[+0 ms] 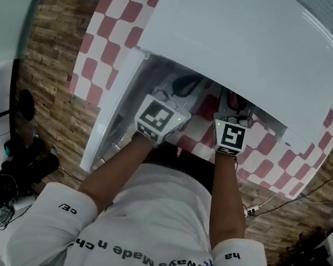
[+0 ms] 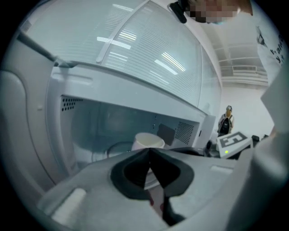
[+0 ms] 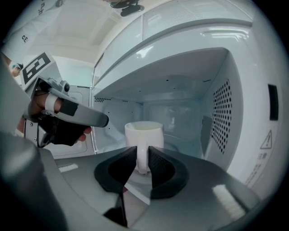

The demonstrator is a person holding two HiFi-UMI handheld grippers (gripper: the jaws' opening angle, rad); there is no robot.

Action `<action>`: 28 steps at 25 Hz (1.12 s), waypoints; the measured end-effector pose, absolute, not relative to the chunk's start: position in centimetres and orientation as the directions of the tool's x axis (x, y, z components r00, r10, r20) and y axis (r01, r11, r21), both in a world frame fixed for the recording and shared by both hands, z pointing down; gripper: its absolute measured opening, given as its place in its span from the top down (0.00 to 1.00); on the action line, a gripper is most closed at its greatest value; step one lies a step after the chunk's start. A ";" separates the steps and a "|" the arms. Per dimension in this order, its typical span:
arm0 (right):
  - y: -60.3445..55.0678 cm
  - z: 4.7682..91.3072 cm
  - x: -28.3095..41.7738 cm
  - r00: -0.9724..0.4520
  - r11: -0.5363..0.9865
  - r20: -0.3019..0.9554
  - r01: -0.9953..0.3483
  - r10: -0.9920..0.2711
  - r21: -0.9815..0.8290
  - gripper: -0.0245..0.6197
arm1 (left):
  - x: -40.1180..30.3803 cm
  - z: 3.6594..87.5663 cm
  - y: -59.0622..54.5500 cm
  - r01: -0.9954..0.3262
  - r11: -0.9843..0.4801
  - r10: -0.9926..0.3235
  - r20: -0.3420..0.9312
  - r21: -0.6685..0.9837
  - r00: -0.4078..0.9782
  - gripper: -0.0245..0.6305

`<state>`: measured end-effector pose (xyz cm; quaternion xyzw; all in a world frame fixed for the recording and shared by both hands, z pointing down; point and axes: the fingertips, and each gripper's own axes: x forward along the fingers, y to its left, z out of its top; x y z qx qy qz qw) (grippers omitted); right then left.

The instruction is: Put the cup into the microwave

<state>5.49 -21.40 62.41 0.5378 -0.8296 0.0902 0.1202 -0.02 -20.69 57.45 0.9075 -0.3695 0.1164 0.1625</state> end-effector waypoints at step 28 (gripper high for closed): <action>-11.7 38.5 8.0 -0.425 0.434 0.247 -0.901 -0.871 -0.022 0.87 | 0.0 40.0 -13.0 -0.617 -0.745 -0.583 0.201 0.255 0.787 0.96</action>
